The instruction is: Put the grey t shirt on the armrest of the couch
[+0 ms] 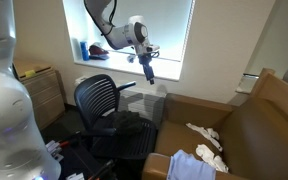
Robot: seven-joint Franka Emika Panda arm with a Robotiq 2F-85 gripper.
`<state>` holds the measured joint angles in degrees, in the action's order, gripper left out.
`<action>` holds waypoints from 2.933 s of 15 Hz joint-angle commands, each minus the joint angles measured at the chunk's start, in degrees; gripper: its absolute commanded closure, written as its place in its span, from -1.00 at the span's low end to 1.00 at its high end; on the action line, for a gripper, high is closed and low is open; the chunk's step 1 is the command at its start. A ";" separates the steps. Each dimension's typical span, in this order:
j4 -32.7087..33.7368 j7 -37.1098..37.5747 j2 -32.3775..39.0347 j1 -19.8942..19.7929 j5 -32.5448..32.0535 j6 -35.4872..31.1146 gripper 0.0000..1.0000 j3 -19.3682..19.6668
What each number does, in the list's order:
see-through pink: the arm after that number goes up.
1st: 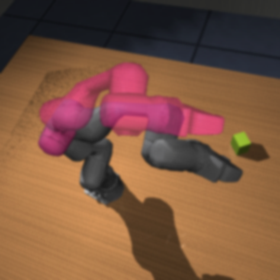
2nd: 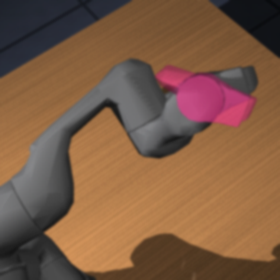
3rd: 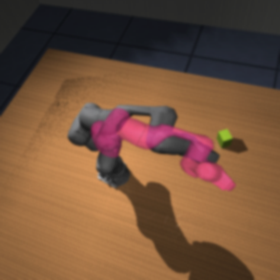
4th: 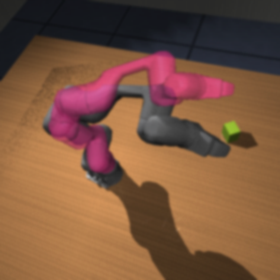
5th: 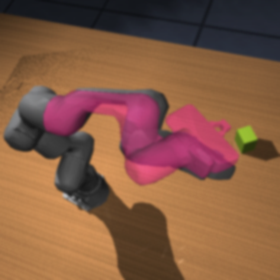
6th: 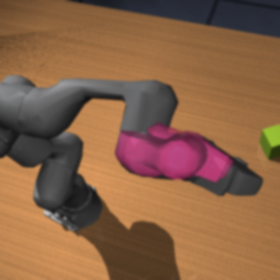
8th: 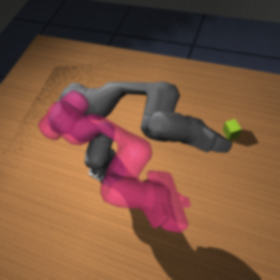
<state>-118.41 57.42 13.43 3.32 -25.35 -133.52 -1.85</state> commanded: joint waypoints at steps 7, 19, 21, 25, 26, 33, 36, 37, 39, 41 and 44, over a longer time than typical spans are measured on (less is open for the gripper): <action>7.72 -17.52 13.81 -0.06 18.53 -11.26 -1.00 -0.97; 25.10 -40.27 34.99 3.47 33.03 -6.09 -1.00 -4.23; 27.24 -38.95 37.95 3.51 33.46 -5.63 -1.00 -3.36; 34.39 -42.72 47.31 2.67 35.65 -4.25 -1.00 -5.50; 36.14 -43.88 49.24 2.68 35.58 -4.00 -1.00 -5.86; 41.65 -44.44 55.35 4.26 34.81 -1.96 -1.00 -4.98; 41.66 -44.23 55.58 3.90 35.39 -2.10 -1.00 -5.28; 43.19 -45.12 57.26 3.07 36.09 -1.81 -1.00 -6.13; 45.92 -47.47 60.29 2.40 36.90 -1.94 -1.00 -7.53; 49.09 -49.21 63.04 2.76 36.35 0.01 -1.00 -7.84; 53.43 -52.22 66.73 2.81 35.73 2.02 -1.00 -8.37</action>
<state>-71.06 8.57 75.97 6.71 10.33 -134.80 -9.18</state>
